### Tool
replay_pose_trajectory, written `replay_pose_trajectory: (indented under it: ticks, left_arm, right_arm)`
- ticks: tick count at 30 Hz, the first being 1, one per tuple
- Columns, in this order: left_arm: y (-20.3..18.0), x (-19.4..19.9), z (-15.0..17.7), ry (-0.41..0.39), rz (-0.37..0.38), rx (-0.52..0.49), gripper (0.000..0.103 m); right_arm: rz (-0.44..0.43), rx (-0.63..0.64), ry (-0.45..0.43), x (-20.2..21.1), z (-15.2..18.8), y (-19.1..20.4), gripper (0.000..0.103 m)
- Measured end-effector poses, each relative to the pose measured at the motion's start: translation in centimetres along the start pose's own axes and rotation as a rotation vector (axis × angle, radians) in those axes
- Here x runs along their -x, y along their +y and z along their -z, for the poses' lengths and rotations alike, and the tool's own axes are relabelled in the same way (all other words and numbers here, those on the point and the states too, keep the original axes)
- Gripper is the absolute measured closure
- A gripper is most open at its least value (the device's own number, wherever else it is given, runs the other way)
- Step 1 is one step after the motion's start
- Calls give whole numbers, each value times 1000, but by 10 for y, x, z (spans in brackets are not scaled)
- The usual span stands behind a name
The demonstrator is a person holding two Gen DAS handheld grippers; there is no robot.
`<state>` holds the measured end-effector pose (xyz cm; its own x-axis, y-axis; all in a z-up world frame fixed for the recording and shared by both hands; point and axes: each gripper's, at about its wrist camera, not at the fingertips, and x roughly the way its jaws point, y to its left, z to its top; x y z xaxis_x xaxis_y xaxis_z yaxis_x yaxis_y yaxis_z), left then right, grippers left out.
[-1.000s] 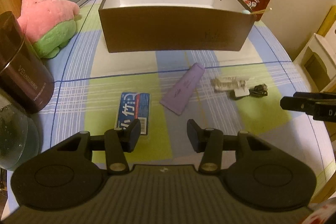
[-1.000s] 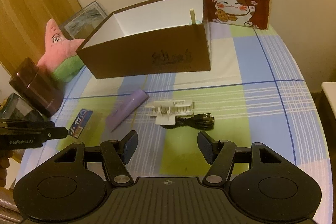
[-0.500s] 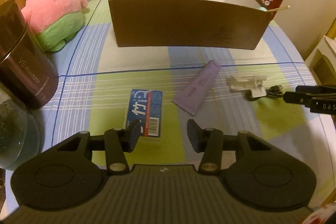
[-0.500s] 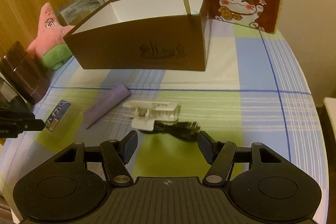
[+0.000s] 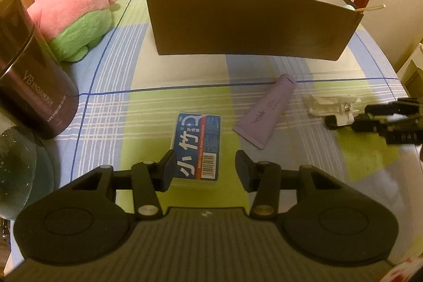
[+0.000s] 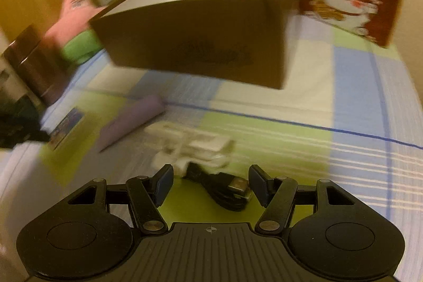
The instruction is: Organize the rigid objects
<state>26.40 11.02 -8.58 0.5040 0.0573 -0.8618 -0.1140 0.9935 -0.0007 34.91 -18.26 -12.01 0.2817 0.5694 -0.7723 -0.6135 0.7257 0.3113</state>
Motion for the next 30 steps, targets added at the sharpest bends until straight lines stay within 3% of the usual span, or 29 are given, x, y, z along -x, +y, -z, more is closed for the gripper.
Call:
replay_pose_trajectory:
  ticks: [6, 11, 16, 21, 30]
  left_arm:
    - [1, -4, 0, 8, -5, 0, 57]
    - [0, -7, 2, 11, 1, -9, 57]
    - [1, -10, 3, 13, 7, -19, 56]
    - [2, -12, 5, 6, 10, -31, 48]
    - [5, -36, 0, 35, -1, -89, 44]
  right_arm:
    - [-111, 62, 44, -1, 18, 41, 40]
    - [-92, 31, 16, -4, 21, 62, 43]
    - [22, 6, 22, -18, 13, 69, 61]
    - [69, -9, 19, -28, 12, 70, 77]
    - [60, -5, 25, -35, 12, 79, 78]
